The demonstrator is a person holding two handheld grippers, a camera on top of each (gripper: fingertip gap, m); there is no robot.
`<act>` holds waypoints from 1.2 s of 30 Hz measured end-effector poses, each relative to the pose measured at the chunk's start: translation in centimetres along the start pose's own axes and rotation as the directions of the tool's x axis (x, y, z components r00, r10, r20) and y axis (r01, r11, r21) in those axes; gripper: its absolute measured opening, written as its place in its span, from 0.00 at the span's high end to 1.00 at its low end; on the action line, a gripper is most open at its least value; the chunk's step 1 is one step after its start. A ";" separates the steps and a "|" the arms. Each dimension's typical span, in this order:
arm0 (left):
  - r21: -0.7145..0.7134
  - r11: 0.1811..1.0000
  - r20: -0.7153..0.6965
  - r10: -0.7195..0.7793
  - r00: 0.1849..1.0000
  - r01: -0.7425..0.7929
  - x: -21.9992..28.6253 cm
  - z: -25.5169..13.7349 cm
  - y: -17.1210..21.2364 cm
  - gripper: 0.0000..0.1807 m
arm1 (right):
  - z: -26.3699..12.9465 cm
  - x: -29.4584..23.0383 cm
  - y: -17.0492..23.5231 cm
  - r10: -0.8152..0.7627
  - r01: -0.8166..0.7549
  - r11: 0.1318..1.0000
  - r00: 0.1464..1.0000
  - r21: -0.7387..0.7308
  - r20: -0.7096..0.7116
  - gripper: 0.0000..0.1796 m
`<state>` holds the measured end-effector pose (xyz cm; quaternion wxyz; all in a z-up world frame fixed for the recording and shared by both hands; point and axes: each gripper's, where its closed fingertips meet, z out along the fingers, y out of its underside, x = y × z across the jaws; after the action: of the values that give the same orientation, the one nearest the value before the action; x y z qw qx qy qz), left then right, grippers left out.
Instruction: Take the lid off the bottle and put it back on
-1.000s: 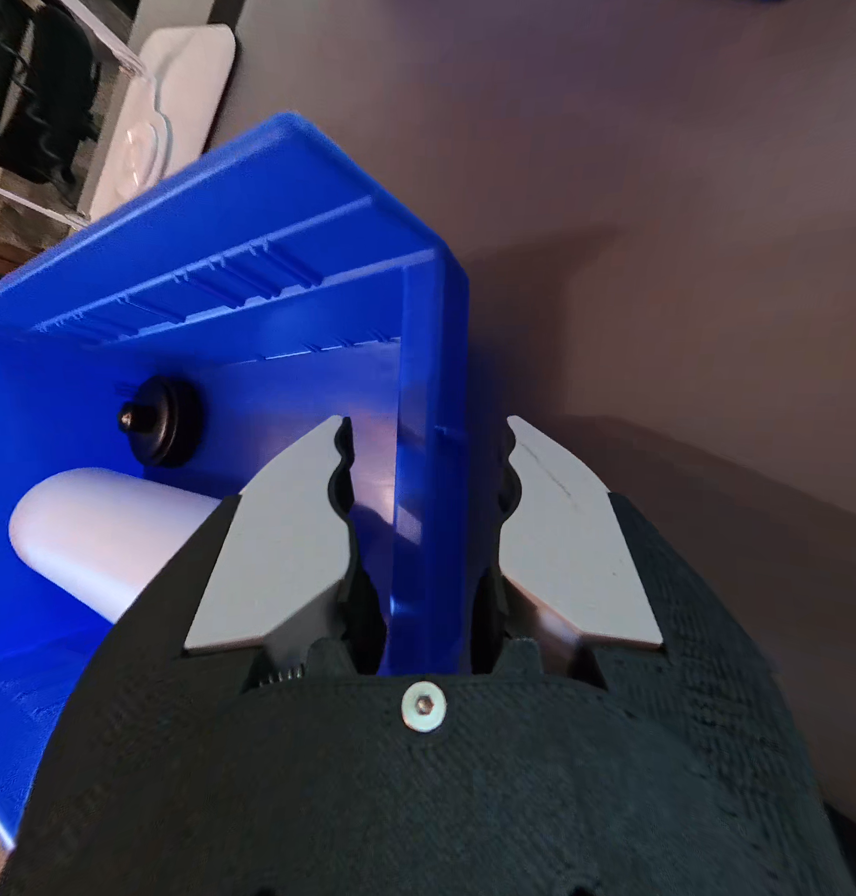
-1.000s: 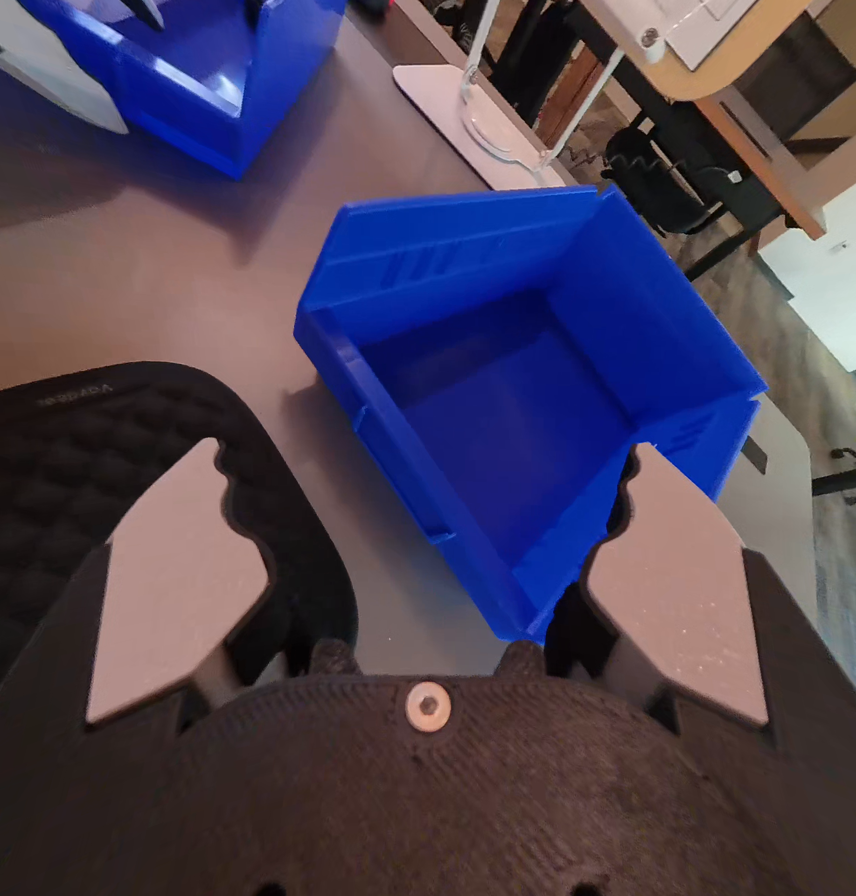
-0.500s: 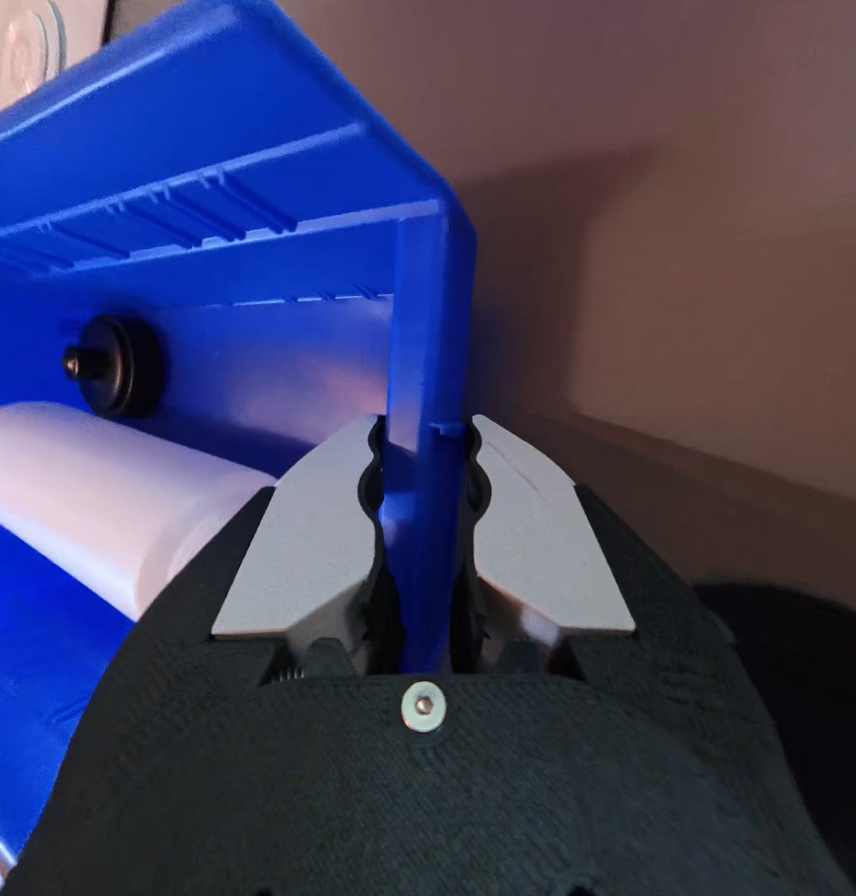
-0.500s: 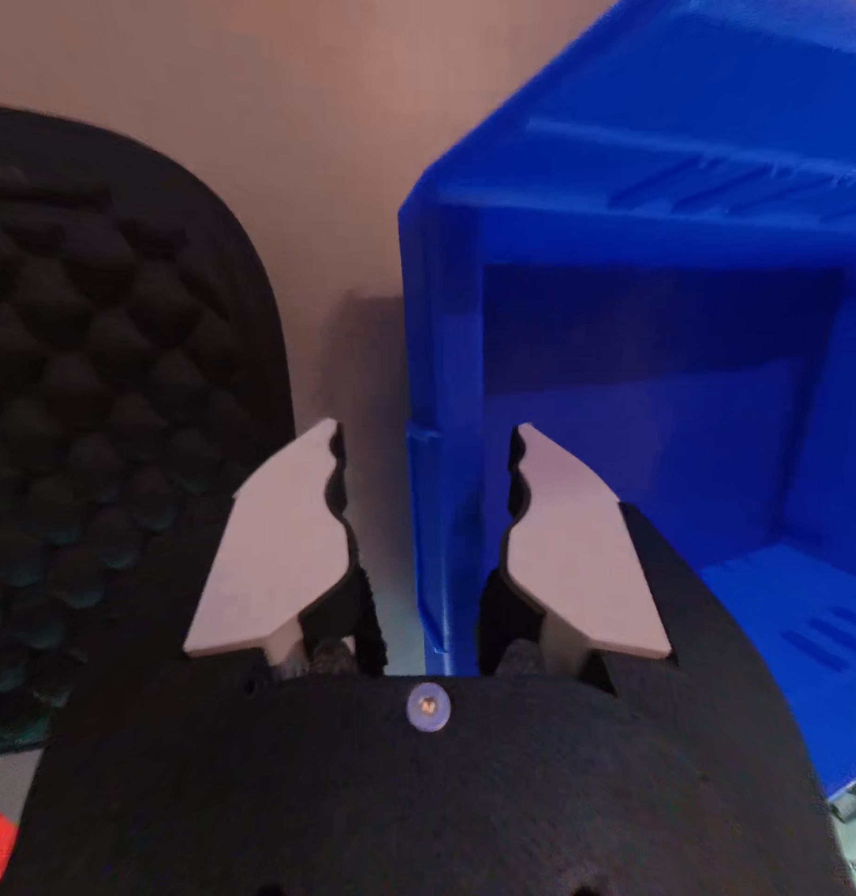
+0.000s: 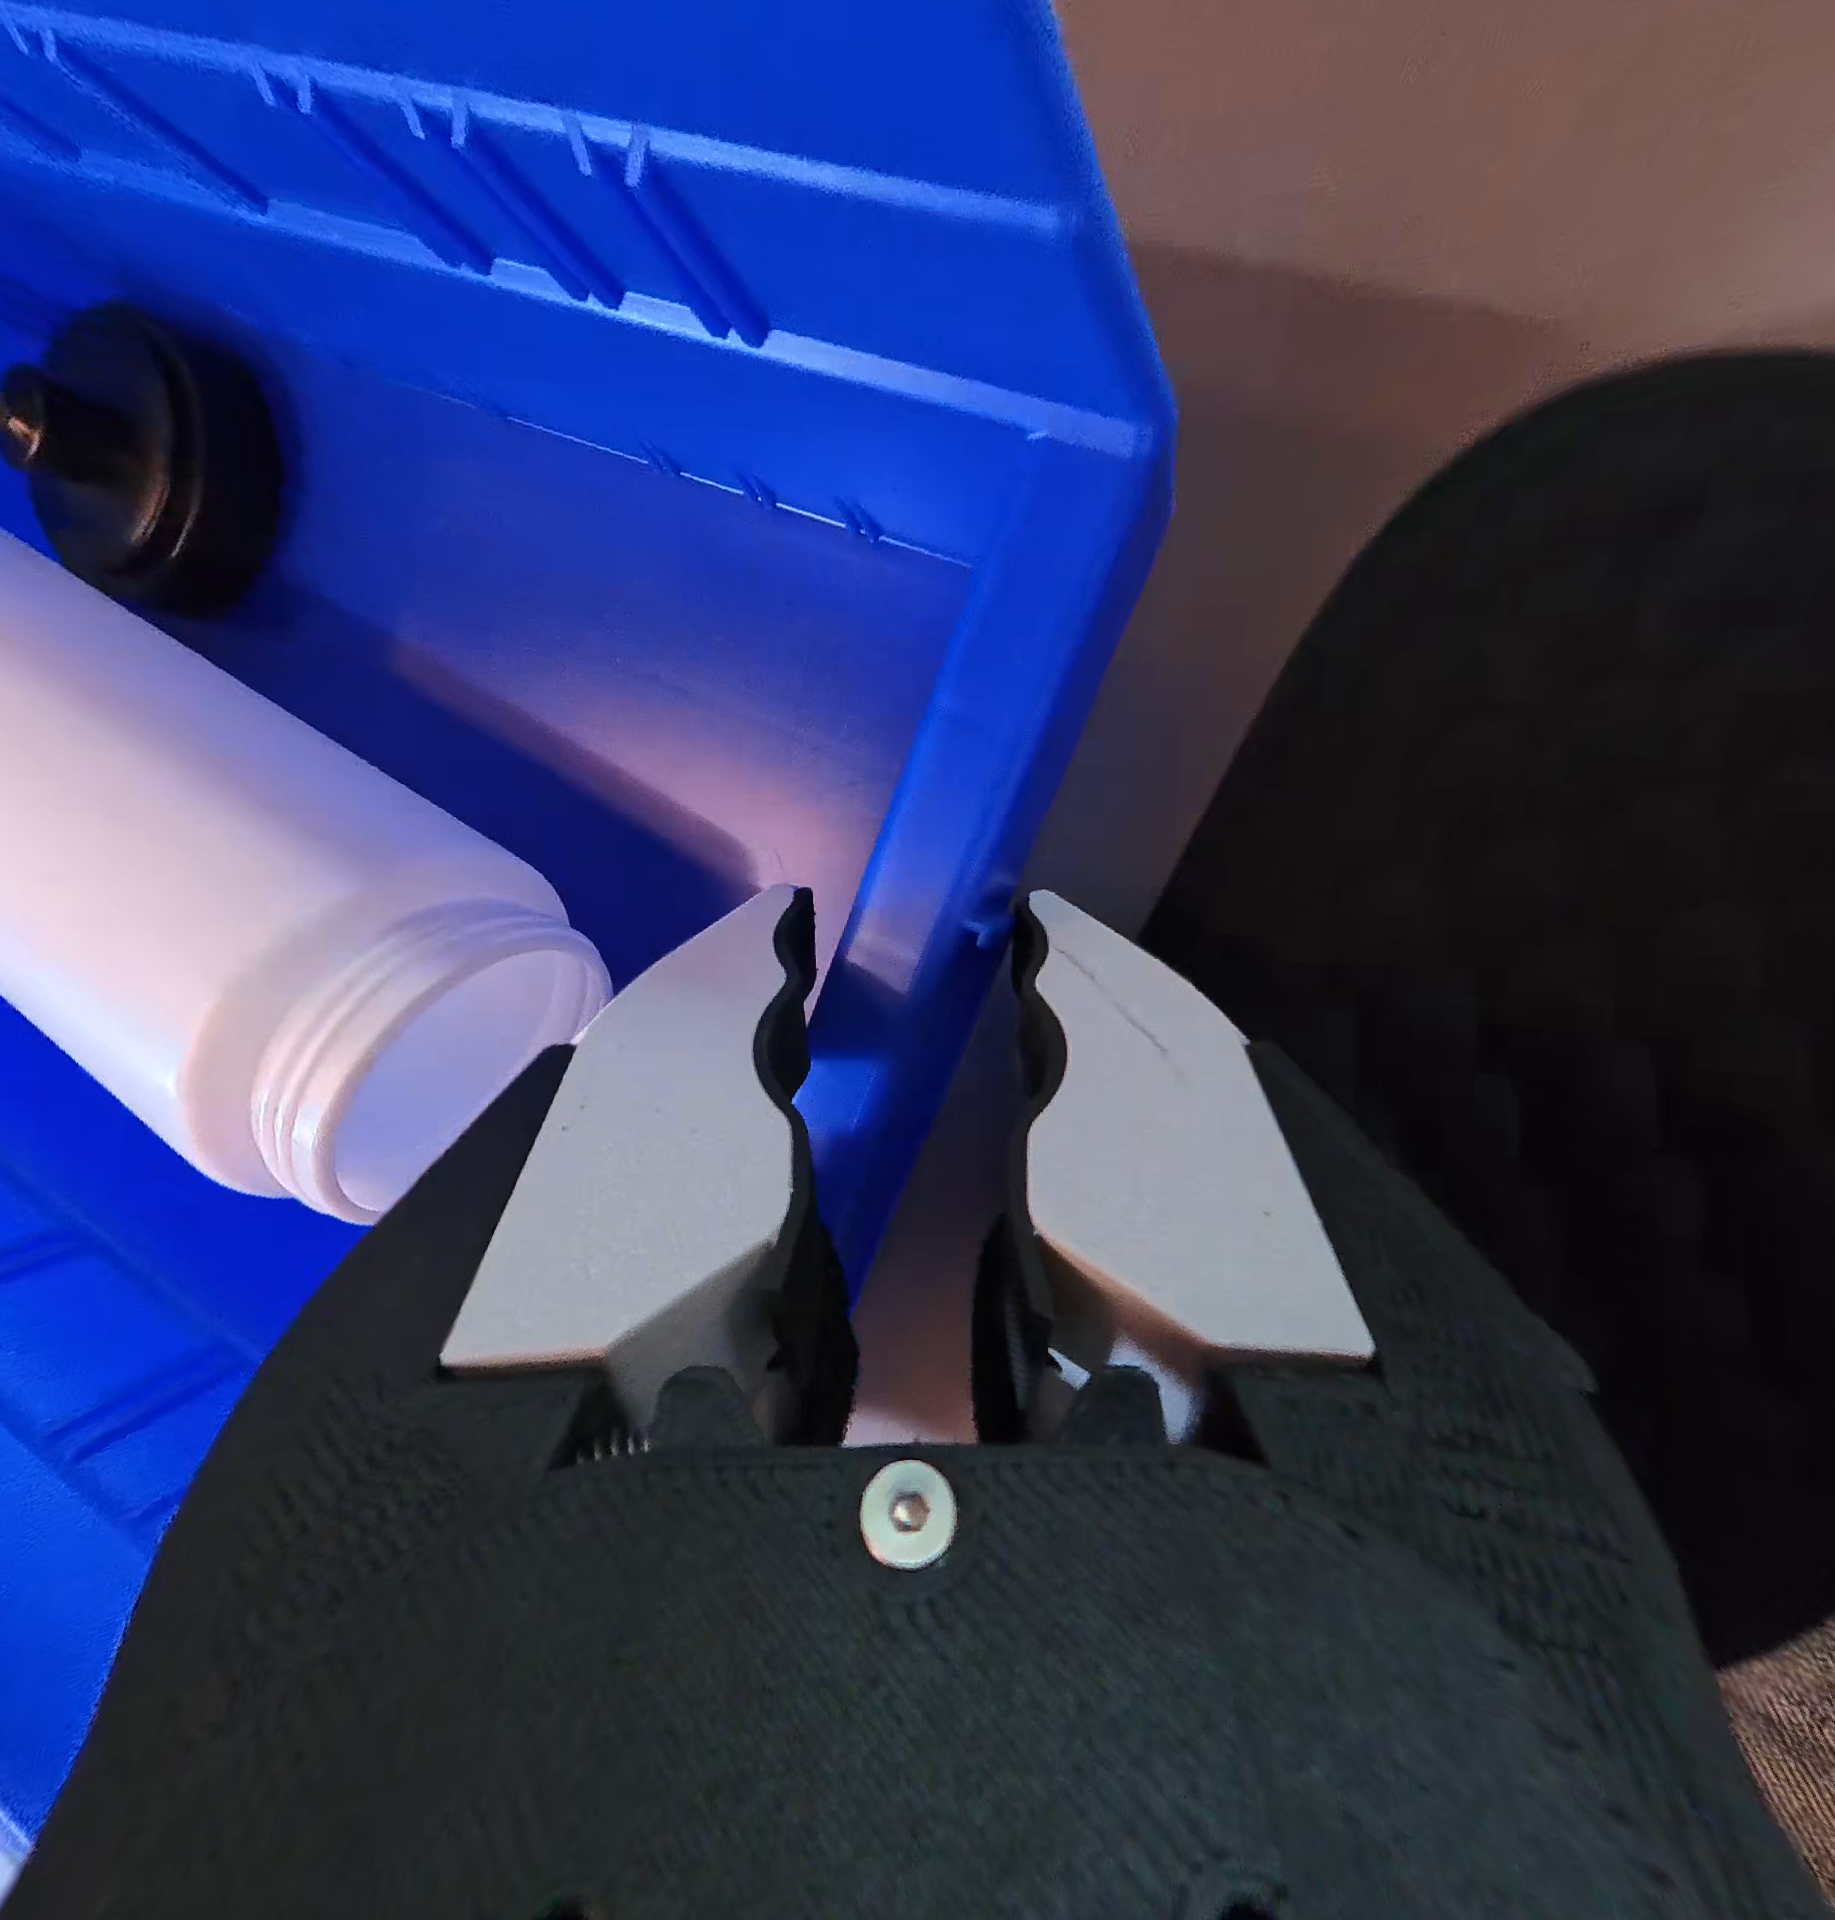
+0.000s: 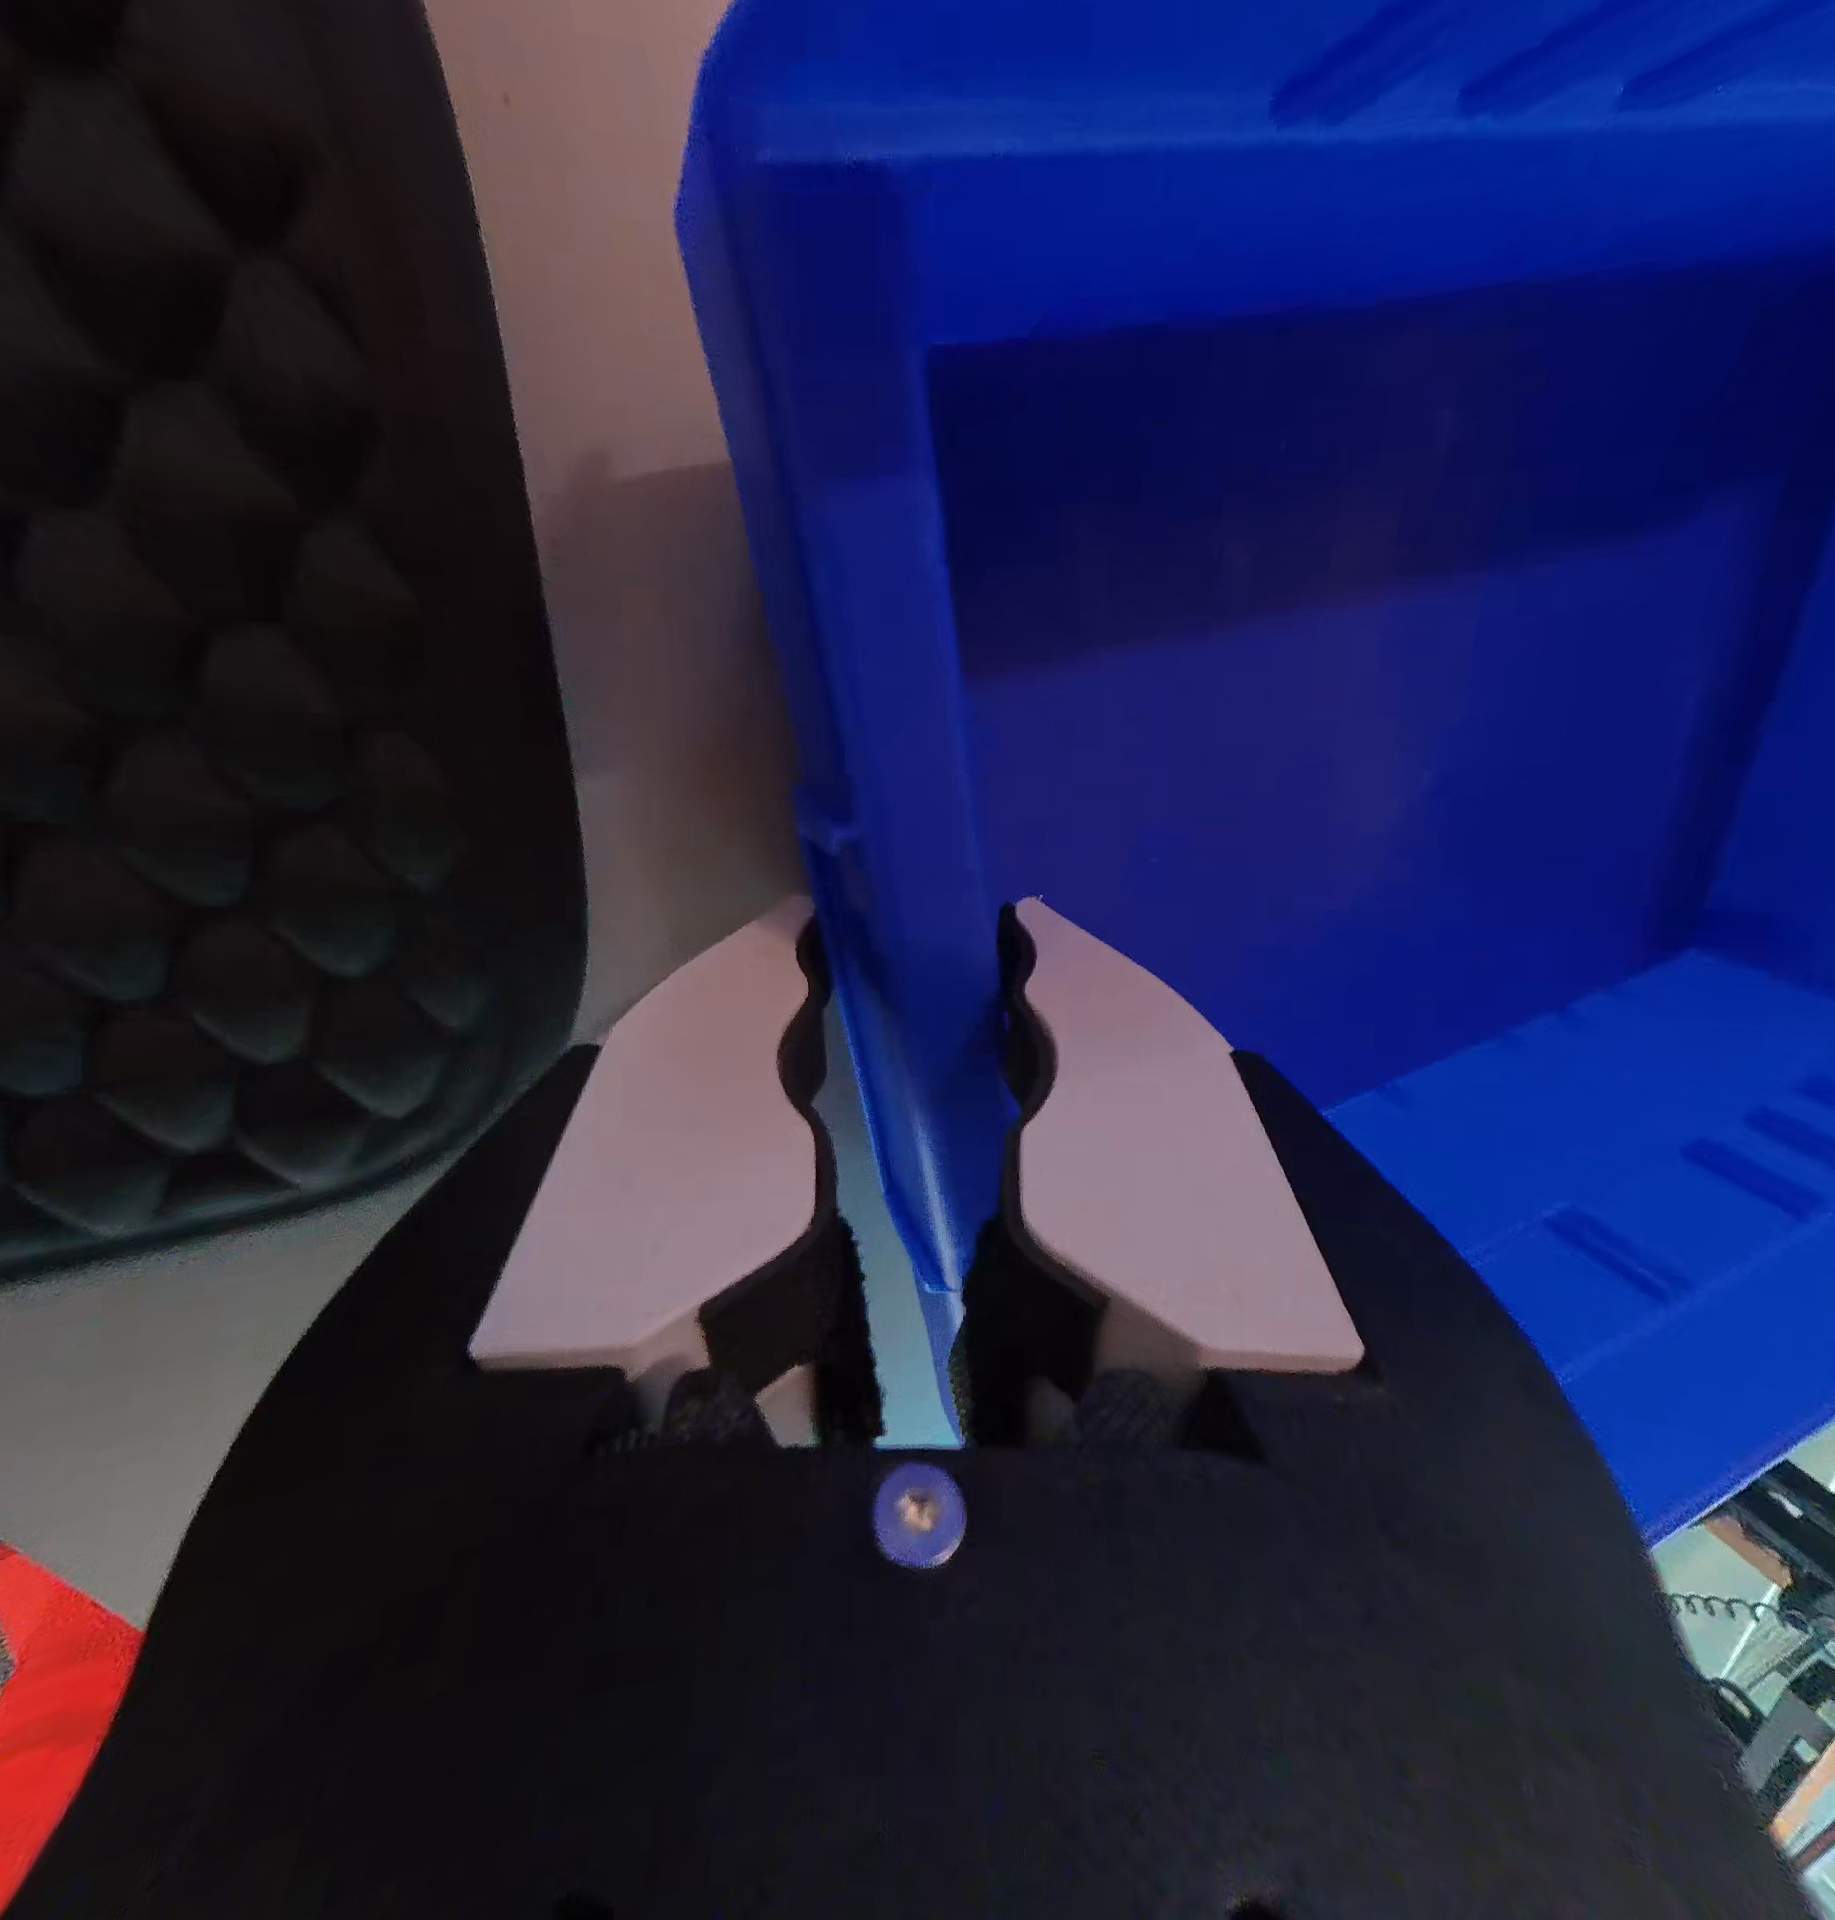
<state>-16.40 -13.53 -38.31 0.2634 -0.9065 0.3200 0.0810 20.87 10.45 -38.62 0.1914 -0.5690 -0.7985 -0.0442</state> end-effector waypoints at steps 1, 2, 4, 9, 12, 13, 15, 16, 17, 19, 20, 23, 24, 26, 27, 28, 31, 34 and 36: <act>-0.002 1.000 0.001 -0.004 1.000 0.004 0.0 -0.3 0.6 0.80 | -0.1 -0.1 0.4 0.007 -0.007 1.000 1.000 -0.003 -0.001 0.83; -0.005 1.000 0.002 -0.009 1.000 0.009 0.0 -0.6 1.2 0.80 | -0.2 -0.2 0.9 0.013 -0.013 1.000 1.000 -0.007 0.000 0.82; 0.000 1.000 0.009 -0.015 1.000 0.015 -0.2 -1.2 2.3 0.80 | -0.5 -0.5 2.0 0.024 -0.024 0.999 1.000 -0.021 0.005 0.82; 0.006 0.998 0.015 -0.063 0.998 0.063 -0.4 -2.1 4.3 0.80 | -1.2 -1.1 5.0 0.065 -0.064 0.996 0.998 -0.064 0.016 0.82; -0.004 0.997 -0.002 -0.073 0.997 0.073 -0.5 -2.5 5.1 0.80 | -1.6 -1.6 6.7 0.092 -0.090 0.992 0.996 -0.085 0.022 0.82; -0.017 0.997 -0.009 -0.071 0.997 0.071 -0.6 -2.7 5.5 0.80 | -1.7 -1.8 7.2 0.101 -0.098 0.991 0.995 -0.093 0.025 0.82; -0.059 0.997 -0.024 -0.054 0.998 0.053 -0.8 -3.3 7.0 0.80 | -1.9 -2.0 8.1 0.120 -0.116 0.987 0.992 -0.107 0.031 0.82; -0.070 0.996 -0.032 -0.050 0.998 0.048 -0.9 -3.6 7.8 0.80 | -2.0 -2.1 8.5 0.129 -0.125 0.986 0.991 -0.112 0.032 0.82; -0.073 0.996 -0.042 -0.051 0.998 0.048 -1.0 -3.9 8.5 0.80 | -2.1 -2.2 8.8 0.137 -0.132 0.985 0.990 -0.113 0.034 0.82; -0.072 0.996 -0.057 -0.055 0.997 0.051 -0.9 -4.6 9.7 0.80 | -2.1 -2.2 9.2 0.149 -0.144 0.983 0.988 -0.110 0.038 0.81; -0.077 0.996 -0.060 -0.059 0.996 0.054 -0.7 -4.9 10.2 0.79 | -2.1 -2.3 9.4 0.158 -0.152 0.982 0.987 -0.110 0.041 0.81; -0.079 0.995 -0.044 -0.071 0.997 0.067 -0.2 -5.5 11.0 0.80 | -2.2 -2.4 9.7 0.169 -0.164 0.980 0.985 -0.111 0.044 0.81; -0.065 0.996 -0.028 -0.070 0.997 0.068 -0.1 -5.6 11.0 0.80 | -2.2 -2.4 9.7 0.169 -0.163 0.981 0.985 -0.108 0.045 0.81; -0.028 0.997 0.020 -0.069 0.997 0.069 -0.2 -5.8 11.1 0.79 | -2.2 -2.6 9.3 0.189 -0.184 0.980 0.979 -0.073 0.071 0.78; -0.017 0.998 0.052 -0.065 0.997 0.066 -0.2 -5.9 11.2 0.79 | -2.3 -2.8 8.9 0.208 -0.205 0.978 0.974 -0.040 0.094 0.70; -0.006 0.999 0.088 -0.050 0.995 0.051 -0.3 -6.3 11.2 0.79 | -2.5 -2.8 8.5 0.224 -0.224 0.975 0.969 -0.007 0.108 0.66; 0.059 0.998 0.201 -0.014 0.979 0.002 -0.8 -8.6 10.5 0.78 | -4.0 -2.3 7.3 0.227 -0.238 0.965 0.968 0.108 0.105 0.54; 0.156 0.988 0.372 -0.049 0.927 -0.010 -3.0 -12.4 9.2 0.78 | -6.2 -1.5 5.1 0.216 -0.228 0.937 0.974 0.266 0.073 0.50; 0.150 0.988 0.524 -0.047 0.851 -0.038 -5.5 -14.7 9.4 0.79 | -7.6 -0.6 3.6 0.211 -0.205 0.906 0.977 0.369 0.024 0.46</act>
<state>-26.88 -24.48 -28.11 0.4106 -0.8272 0.2391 0.3000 26.32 8.93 -32.32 0.3055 -0.6042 -0.7256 0.1228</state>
